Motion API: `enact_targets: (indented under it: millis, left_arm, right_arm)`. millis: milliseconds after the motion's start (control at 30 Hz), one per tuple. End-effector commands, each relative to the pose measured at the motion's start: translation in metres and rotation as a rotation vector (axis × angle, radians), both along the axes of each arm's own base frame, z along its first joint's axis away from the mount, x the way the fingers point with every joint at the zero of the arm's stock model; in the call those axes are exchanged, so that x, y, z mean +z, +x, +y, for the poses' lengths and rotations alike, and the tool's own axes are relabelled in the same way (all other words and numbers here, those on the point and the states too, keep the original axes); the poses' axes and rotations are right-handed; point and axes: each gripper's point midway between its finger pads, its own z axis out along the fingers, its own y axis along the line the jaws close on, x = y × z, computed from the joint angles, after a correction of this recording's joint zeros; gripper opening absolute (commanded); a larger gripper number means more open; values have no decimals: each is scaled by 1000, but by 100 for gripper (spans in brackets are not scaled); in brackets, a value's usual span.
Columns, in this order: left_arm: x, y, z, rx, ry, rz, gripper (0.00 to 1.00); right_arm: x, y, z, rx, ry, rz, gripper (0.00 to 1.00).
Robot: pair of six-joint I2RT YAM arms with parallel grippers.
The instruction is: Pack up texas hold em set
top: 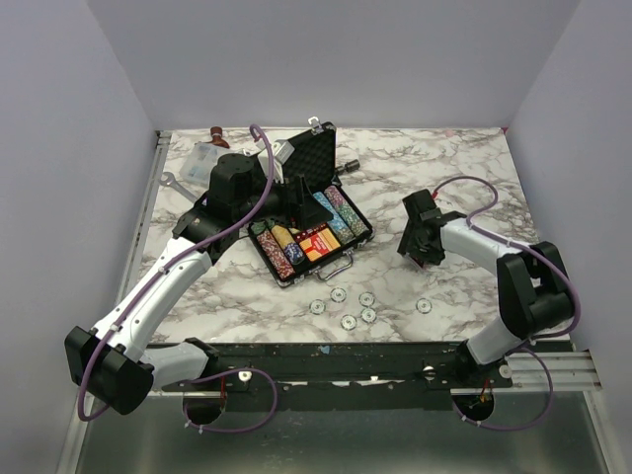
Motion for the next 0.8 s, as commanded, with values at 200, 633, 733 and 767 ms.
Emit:
enact_targets:
  millis: [200,633,733,767]
  left_arm:
    - [4,6,12,79,32,-39,79]
    - [23,50,150,813,198,-68,79]
    - [19,54,154,831,192,-50,79]
    - [18,54,154,830,190,-50,79]
  right_arm:
    - [80,21,86,268,81,-219,37]
    - [88,26,257,1003,99,-333,39]
    - [83,30,261,1045,71,-335,40]
    - [79,30,260,1056,62,-330,41]
